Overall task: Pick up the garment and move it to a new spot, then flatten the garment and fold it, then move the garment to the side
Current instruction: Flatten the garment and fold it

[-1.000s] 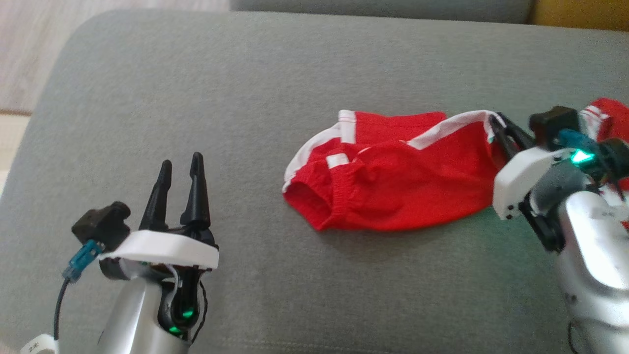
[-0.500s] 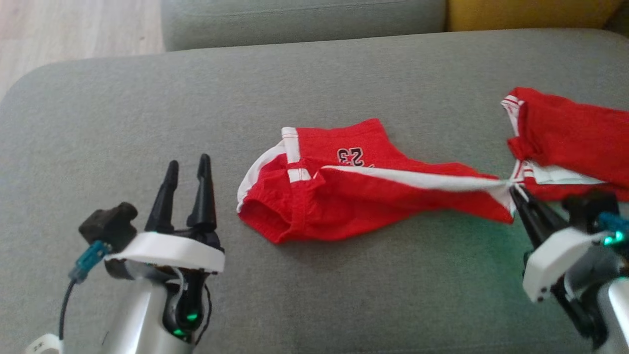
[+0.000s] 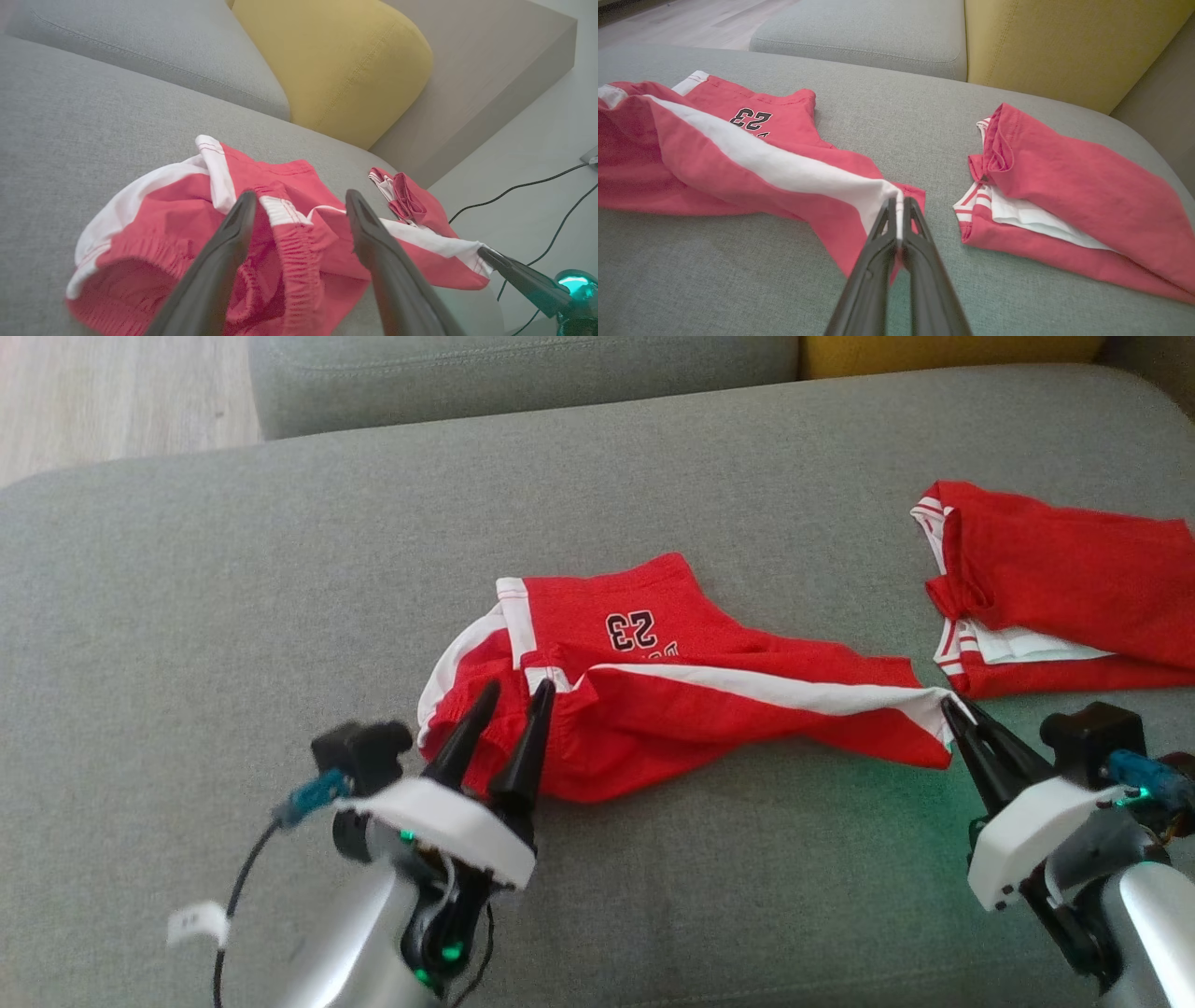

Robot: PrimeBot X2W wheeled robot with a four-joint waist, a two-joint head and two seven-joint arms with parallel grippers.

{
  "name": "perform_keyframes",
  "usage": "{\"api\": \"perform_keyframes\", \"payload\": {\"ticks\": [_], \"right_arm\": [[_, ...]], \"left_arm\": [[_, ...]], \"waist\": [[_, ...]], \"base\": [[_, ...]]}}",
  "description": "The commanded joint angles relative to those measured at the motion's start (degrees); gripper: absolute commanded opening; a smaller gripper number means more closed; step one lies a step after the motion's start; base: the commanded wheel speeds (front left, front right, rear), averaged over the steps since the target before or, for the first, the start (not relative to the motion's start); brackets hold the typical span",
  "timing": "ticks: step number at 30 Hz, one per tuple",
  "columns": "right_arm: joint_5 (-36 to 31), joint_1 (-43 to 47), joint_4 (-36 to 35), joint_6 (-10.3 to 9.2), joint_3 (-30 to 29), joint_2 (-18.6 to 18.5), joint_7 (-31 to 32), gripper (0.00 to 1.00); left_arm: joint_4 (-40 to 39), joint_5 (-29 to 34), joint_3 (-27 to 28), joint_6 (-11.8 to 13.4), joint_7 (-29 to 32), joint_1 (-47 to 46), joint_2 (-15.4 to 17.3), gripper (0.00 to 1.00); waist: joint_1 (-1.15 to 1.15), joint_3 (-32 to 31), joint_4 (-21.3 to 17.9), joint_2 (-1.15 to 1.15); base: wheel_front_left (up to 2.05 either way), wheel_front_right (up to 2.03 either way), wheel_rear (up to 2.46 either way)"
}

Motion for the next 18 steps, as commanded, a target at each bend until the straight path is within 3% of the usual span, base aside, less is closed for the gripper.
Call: {"api": "perform_keyframes", "payload": {"ticks": [1, 10, 18], "right_arm": [[0.05, -1.99, -1.41, 0.37, 0.74, -1.02, -0.82, 0.00], [-0.47, -2.92, 0.95, 0.37, 0.99, -0.58, -2.85, 0.00], [-0.33, -4.00, 2.40, 0.37, 1.24, -0.12, -3.89, 0.00]], "left_arm": [[-1.33, -0.24, 1.64, -0.26, 0.42, -3.80, 0.55, 1.00], [2.78, -3.50, 0.95, 0.95, 11.76, -8.73, 0.80, 1.00], [2.61, -4.85, 0.48, 1.45, 16.32, -9.90, 1.48, 1.00]], "waist": [[0.00, 0.15, 0.02, 0.00], [0.00, 1.43, -0.32, 0.00], [0.00, 1.90, -0.92, 0.00]], "base": [[0.00, 0.00, 0.00], [0.00, 0.00, 0.00], [0.00, 0.00, 0.00]]}}
